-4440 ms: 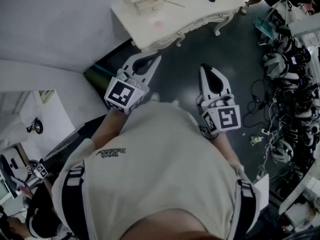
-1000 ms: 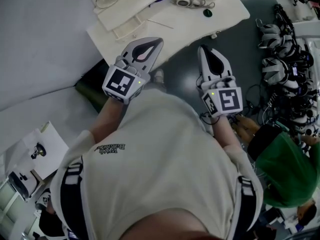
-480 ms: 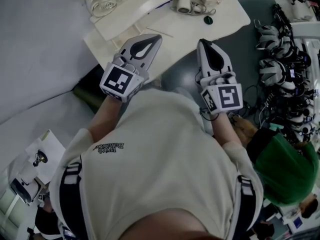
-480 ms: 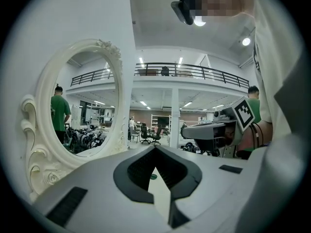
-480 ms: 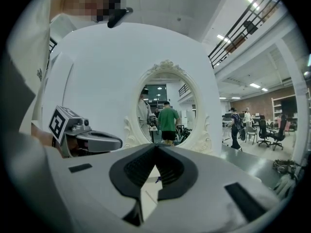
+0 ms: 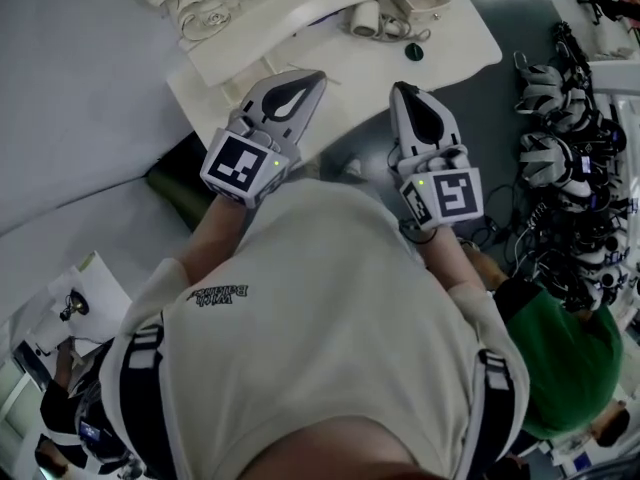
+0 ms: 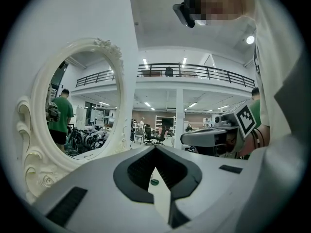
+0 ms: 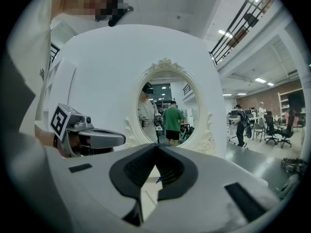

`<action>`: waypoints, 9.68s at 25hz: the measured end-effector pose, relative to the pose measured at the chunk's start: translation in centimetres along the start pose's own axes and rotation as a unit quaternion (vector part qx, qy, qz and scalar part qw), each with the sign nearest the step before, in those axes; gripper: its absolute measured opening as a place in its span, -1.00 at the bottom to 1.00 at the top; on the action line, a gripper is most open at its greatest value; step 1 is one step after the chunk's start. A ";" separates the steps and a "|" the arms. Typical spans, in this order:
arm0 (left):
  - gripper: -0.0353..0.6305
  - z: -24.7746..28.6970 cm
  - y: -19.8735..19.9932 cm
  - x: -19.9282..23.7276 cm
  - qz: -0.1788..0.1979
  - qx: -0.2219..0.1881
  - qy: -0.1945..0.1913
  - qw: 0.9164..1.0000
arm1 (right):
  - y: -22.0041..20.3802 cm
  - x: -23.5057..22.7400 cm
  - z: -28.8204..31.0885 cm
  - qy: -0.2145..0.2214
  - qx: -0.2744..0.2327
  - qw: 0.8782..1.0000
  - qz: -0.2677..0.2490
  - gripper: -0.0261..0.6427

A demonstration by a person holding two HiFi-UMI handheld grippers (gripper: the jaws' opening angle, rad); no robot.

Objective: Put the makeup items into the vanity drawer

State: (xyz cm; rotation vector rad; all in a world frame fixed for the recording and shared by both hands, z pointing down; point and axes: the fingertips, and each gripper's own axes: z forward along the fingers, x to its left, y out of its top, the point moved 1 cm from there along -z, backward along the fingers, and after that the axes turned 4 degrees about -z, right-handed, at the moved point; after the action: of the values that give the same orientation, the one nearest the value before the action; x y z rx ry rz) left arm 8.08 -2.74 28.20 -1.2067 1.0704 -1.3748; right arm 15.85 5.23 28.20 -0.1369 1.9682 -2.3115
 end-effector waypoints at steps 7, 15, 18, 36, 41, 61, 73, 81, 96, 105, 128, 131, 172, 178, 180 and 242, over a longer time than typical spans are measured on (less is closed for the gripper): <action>-0.85 1.6 -0.3 -1.3 -0.001 0.008 0.002 1.000 | -1.0 -1.6 -0.3 0.013 0.001 1.000 0.011 -0.91; -0.85 5.4 -2.9 -0.5 -0.008 0.032 0.006 0.999 | -3.3 -6.0 0.8 -0.006 0.012 1.000 0.001 -0.91; -0.85 7.6 -4.4 0.5 0.006 0.041 0.002 0.999 | -5.9 -8.4 2.3 -0.011 0.025 1.000 0.009 -0.91; -0.85 23.1 -19.0 5.8 -0.059 0.146 0.009 0.987 | -25.1 -21.6 11.6 -0.044 0.247 0.968 0.010 -0.75; -0.85 25.5 -23.3 5.4 -0.059 0.193 -0.011 0.979 | -29.0 -22.7 12.9 -0.038 0.290 0.956 0.004 -0.75; -0.85 25.7 -29.9 6.0 -0.086 0.256 -0.022 0.963 | -34.9 -24.5 13.6 -0.073 0.352 0.933 -0.010 -0.90; -0.85 23.4 -24.5 5.8 -0.073 0.211 -0.009 0.975 | -26.8 -22.9 12.5 -0.076 0.278 0.957 -0.030 -0.91; -0.85 20.7 -16.0 5.7 -0.053 0.134 0.016 0.989 | -15.9 -19.6 10.2 -0.062 0.174 0.981 -0.053 -0.91; -0.85 9.7 0.8 -0.2 0.026 -0.023 0.018 0.999 | -1.0 -10.5 0.5 -0.032 0.012 0.997 -0.076 -0.91; -0.85 3.3 1.9 -3.8 0.014 -0.043 0.023 0.999 | 1.1 -4.5 -4.4 -0.012 -0.029 0.997 -0.069 -0.91; -0.85 1.5 2.7 -5.1 0.014 -0.036 0.031 0.999 | 3.1 -2.6 -5.1 0.012 -0.046 0.996 -0.071 -0.91; -0.85 1.1 2.8 -4.1 0.013 -0.038 0.045 0.998 | 3.4 -2.2 -4.0 0.024 -0.046 0.996 -0.076 -0.91; -0.85 -11.0 -18.8 20.9 -0.150 0.114 0.321 0.928 | -16.3 18.6 26.4 0.332 0.148 0.917 -0.166 -0.91; -0.85 -9.9 -22.1 21.6 -0.172 0.134 0.310 0.925 | -20.5 19.0 26.9 0.342 0.188 0.906 -0.163 -0.91; -0.85 -10.0 -23.2 21.6 -0.181 0.142 0.308 0.923 | -21.5 19.1 27.1 0.342 0.198 0.903 -0.166 -0.90; -0.85 -3.7 7.0 5.9 0.058 -0.079 0.153 0.983 | 5.4 6.7 9.7 0.170 -0.029 0.980 -0.103 -0.85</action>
State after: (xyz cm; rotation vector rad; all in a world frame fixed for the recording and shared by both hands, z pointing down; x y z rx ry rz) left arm 5.05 -9.51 21.70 -1.0454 1.4670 -1.4344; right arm 10.66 -6.04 24.39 0.0583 2.2790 -2.5497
